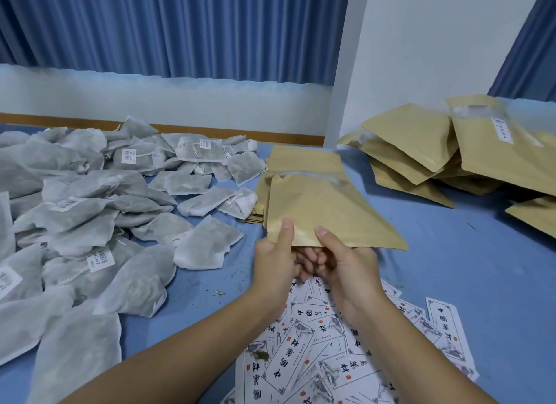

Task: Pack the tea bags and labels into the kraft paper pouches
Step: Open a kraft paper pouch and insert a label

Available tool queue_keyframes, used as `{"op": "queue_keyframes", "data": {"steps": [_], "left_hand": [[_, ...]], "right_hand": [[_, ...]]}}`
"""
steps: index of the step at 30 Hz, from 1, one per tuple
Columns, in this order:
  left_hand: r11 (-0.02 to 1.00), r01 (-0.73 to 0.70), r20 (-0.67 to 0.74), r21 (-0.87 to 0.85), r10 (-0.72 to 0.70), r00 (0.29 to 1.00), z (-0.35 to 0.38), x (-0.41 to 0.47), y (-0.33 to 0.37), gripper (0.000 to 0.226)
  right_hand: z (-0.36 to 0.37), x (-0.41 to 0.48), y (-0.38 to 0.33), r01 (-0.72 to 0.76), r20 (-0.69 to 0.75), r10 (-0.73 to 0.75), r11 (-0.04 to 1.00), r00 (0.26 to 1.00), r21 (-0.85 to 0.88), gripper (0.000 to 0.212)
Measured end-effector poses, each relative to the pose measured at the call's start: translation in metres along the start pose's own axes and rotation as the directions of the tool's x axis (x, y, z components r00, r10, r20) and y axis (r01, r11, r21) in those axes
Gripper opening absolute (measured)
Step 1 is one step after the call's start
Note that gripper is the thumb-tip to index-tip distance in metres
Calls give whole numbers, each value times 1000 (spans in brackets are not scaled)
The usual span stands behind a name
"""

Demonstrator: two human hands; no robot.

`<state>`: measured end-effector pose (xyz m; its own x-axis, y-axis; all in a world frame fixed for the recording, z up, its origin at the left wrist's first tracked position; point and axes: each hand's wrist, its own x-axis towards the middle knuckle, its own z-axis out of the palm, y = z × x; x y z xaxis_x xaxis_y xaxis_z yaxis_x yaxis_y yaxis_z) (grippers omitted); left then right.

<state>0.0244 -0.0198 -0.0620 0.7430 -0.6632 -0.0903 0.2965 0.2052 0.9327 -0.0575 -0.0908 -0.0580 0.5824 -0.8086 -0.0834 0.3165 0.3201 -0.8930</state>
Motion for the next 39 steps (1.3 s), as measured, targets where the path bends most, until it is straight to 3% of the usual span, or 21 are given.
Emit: {"op": "queue_keyframes", "data": {"steps": [5, 8, 12, 13, 15, 17, 21, 25, 28, 32, 35, 37, 39], "left_hand": [[988, -102, -47, 115, 108, 993, 5, -3, 6, 62], [970, -178, -4, 164, 181, 983, 8, -2, 8, 54], [957, -161, 124, 242, 134, 983, 2, -2, 4, 20], [978, -114, 144, 172, 90, 985, 2, -3, 3, 10], [995, 29, 155, -91, -15, 988, 8, 0, 2, 19], [936, 135, 150, -326, -89, 985, 15, 6, 4, 27], [904, 142, 176, -403, -76, 982, 17, 12, 8, 30], [941, 87, 237, -327, -7, 971, 38, 15, 13, 32], [984, 15, 278, -178, 36, 960, 65, 24, 18, 36], [957, -254, 359, 141, 189, 914, 100, 40, 25, 32], [879, -416, 476, 233, 270, 837, 137, 60, 35, 42], [922, -300, 438, 245, 171, 883, 166, 78, 43, 63], [919, -196, 399, 341, 47, 916, 187, 95, 38, 52]], "right_hand": [[0, 4, -4, -81, -31, 83, 995, 996, 59, 39], [-8, 12, -17, -73, -115, 90, 987, 989, 140, 35], [-29, 20, -29, -62, -163, 107, 963, 981, 262, 24], [-31, 20, -29, -58, -170, 106, 962, 980, 267, 24], [-29, 18, -27, -46, -171, 90, 968, 981, 245, 25], [-23, 16, -25, -26, -154, 64, 972, 986, 235, 29], [-19, 13, -31, 7, -130, 32, 958, 991, 286, 31], [-31, 17, -51, 31, -78, 6, 888, 997, 459, 27], [-45, 25, -67, 71, -81, -34, 849, 996, 523, 27], [-74, 40, -99, 144, -91, -112, 794, 990, 591, 30], [-97, 59, -133, 240, -169, -173, 772, 970, 588, 33], [-109, 79, -153, 299, -285, -155, 756, 946, 583, 32], [-117, 95, -161, 307, -384, -85, 767, 919, 564, 32]]}}
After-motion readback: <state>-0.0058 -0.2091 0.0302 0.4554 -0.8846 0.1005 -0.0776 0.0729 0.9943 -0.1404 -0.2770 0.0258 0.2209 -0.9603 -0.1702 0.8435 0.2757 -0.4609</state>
